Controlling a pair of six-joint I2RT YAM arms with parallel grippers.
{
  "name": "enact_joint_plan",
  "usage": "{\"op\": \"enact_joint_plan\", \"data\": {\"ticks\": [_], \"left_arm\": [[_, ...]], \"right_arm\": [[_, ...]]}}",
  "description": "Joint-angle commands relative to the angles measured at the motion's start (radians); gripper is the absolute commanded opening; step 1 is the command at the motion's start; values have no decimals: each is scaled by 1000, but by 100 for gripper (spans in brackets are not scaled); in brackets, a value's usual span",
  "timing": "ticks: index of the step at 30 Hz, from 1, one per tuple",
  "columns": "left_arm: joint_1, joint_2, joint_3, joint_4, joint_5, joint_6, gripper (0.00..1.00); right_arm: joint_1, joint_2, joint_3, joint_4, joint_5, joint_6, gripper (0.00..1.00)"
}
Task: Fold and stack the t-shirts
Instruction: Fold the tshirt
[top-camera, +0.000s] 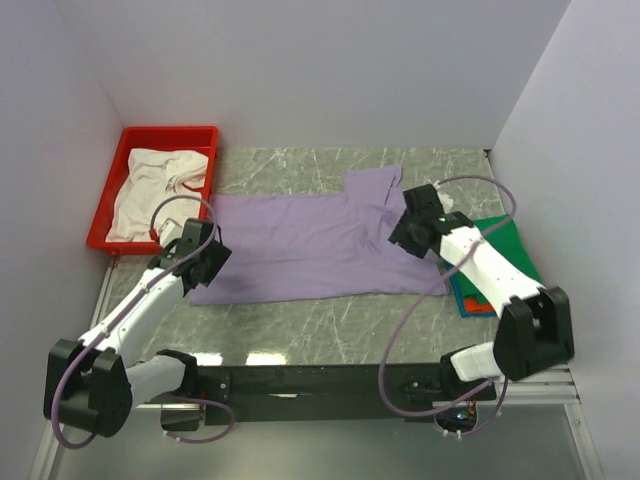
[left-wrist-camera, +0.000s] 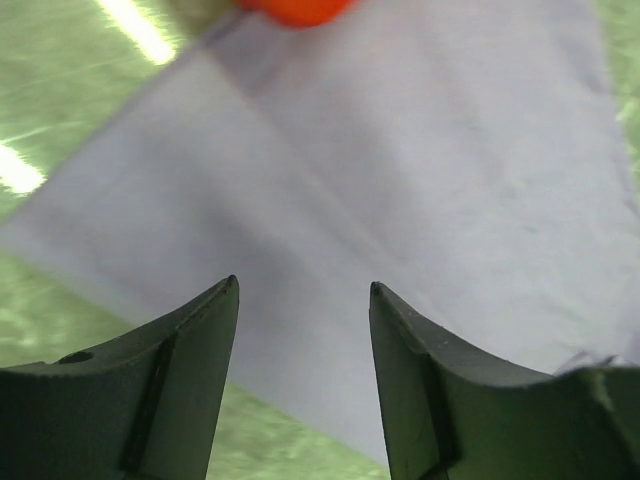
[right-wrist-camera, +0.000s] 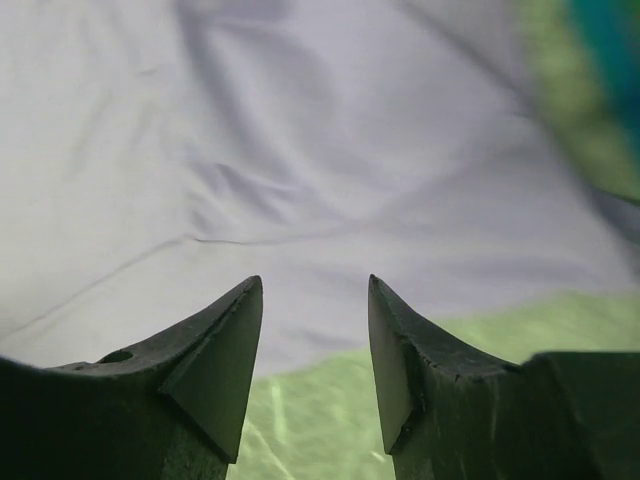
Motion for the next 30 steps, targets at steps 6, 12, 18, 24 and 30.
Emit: {"op": "enact_joint_plan", "data": {"ticks": [6, 12, 18, 24, 30], "left_arm": [[-51, 196, 74, 71, 7, 12, 58], [-56, 253, -34, 110, -12, -11, 58], [-57, 248, -120, 96, -33, -56, 58], [-59, 204, -144, 16, -47, -96, 59], [-62, 123, -190, -51, -52, -125, 59]], "right_arm": [[1, 175, -106, 293, -127, 52, 59], [-58, 165, -255, 380, -156, 96, 64], [-115, 94, -405, 410, -184, 122, 69], [-149, 10, -441, 303, -179, 127, 72], [-183, -116, -525, 239, -184, 107, 74]]}}
